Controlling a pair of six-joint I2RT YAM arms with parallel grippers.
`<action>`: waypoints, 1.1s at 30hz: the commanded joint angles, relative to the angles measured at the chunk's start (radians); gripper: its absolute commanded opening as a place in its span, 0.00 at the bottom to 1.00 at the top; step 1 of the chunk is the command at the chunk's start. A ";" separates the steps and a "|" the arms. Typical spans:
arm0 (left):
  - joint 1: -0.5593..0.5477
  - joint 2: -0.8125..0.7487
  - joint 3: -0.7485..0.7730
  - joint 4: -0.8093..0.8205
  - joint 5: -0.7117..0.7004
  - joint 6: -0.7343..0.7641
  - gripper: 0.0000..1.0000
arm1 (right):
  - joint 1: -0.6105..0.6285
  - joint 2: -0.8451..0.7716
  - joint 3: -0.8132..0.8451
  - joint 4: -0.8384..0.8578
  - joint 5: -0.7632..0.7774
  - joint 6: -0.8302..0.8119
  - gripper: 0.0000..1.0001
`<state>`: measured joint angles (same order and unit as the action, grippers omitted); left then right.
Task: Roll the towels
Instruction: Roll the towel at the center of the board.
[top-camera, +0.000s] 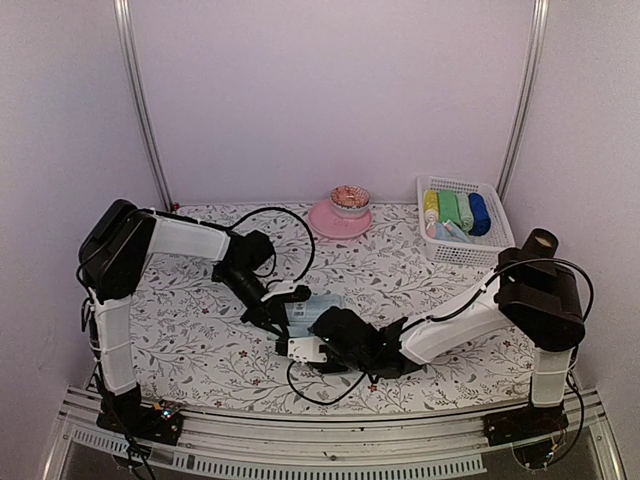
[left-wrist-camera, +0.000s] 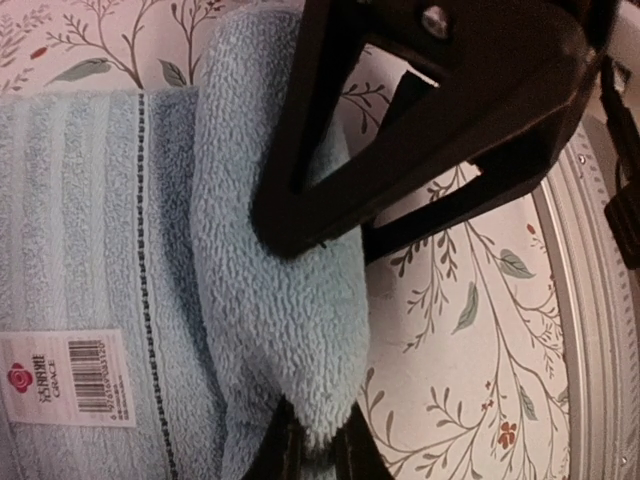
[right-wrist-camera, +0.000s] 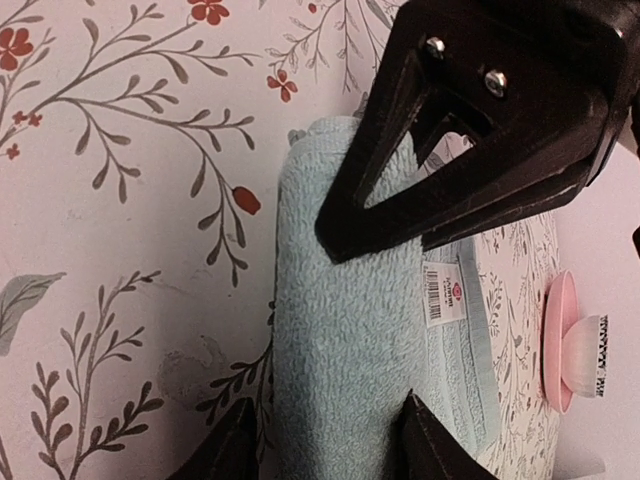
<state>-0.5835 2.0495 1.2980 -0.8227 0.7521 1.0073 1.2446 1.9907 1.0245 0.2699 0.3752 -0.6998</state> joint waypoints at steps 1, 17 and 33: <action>0.005 0.065 -0.034 -0.112 -0.110 0.004 0.07 | 0.004 0.034 0.034 -0.072 0.023 0.004 0.43; 0.018 -0.161 -0.138 0.026 -0.198 -0.037 0.44 | -0.039 0.027 0.105 -0.250 -0.128 0.159 0.21; 0.048 -0.741 -0.689 0.747 -0.319 -0.128 0.95 | -0.155 0.080 0.313 -0.554 -0.553 0.370 0.24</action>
<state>-0.5423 1.4418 0.7490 -0.3580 0.4683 0.8974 1.1145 2.0178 1.2716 -0.1204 0.0025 -0.4149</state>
